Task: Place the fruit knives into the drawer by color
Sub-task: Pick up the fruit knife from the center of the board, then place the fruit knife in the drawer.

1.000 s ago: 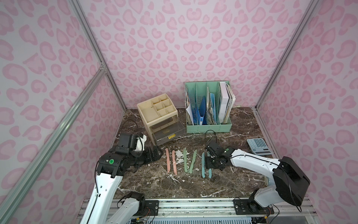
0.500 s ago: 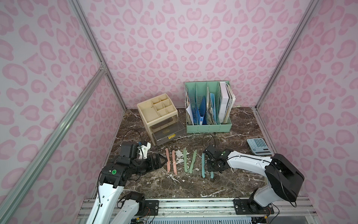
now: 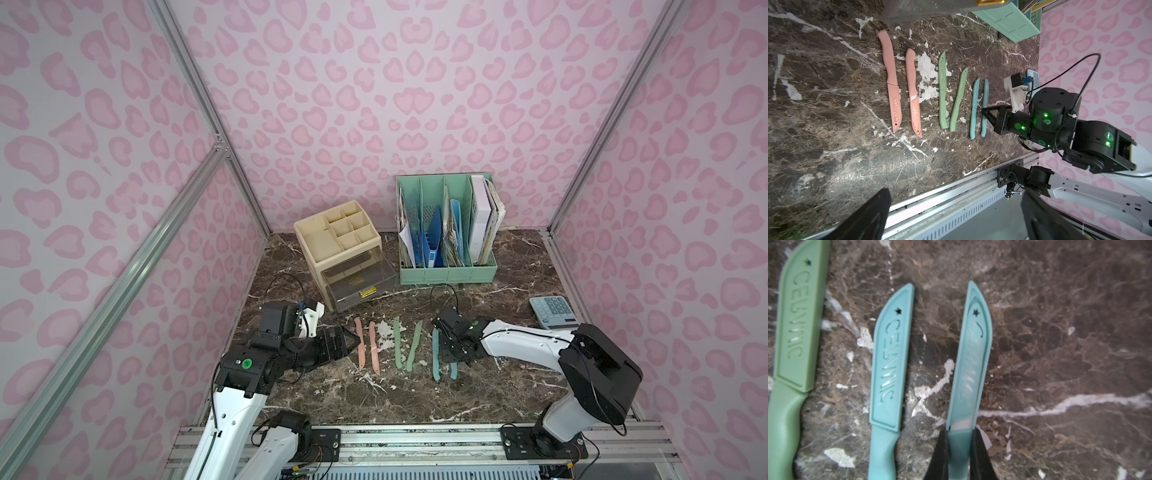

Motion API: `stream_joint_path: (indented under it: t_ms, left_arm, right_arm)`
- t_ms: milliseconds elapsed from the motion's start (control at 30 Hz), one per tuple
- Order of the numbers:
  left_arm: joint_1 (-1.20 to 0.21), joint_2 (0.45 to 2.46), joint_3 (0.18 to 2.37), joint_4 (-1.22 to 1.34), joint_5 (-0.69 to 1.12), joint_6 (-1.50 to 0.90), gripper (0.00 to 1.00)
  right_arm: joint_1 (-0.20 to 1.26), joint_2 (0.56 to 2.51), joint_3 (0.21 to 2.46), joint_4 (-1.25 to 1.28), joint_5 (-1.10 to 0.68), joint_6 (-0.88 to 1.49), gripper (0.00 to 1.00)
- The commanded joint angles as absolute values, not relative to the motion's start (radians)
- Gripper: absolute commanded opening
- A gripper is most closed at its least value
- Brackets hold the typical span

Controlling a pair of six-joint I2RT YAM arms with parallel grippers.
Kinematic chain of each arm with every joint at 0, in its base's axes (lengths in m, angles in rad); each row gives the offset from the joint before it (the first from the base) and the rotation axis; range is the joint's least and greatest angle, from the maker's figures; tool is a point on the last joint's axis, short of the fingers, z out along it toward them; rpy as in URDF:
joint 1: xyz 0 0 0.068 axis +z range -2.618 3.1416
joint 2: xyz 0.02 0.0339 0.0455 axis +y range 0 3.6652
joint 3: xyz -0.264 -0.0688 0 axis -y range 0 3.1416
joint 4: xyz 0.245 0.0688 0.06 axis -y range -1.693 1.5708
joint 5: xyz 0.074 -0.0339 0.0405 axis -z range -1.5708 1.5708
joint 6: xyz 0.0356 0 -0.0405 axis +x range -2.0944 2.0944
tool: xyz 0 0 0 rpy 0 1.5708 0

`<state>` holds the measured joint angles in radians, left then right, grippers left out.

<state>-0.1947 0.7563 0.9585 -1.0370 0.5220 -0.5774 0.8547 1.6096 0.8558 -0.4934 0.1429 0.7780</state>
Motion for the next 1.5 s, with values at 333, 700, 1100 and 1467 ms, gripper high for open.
stream_joint_path:
  t_ms: [333,700,1100,1467]
  left_arm:
    - [-0.194,0.825,1.048,-1.031,0.497,-0.543,0.99]
    - [-0.195,0.88,1.126,-1.019,0.475,-0.535,0.99]
    - [-0.194,0.934,1.225,-1.009,0.416,-0.526,0.99]
    - [-0.194,1.01,1.359,-1.033,0.372,-0.503,0.99]
  right_arm:
    - [0.833,1.537,0.97,-0.677,0.018,0.838,0.09]
    - [0.779,1.464,1.052,-0.692,-0.08,0.878,0.09]
    - [0.75,1.434,1.233,-0.642,-0.235,0.942,0.13]
    - [0.749,1.448,1.395,-0.521,-0.35,1.059,0.15]
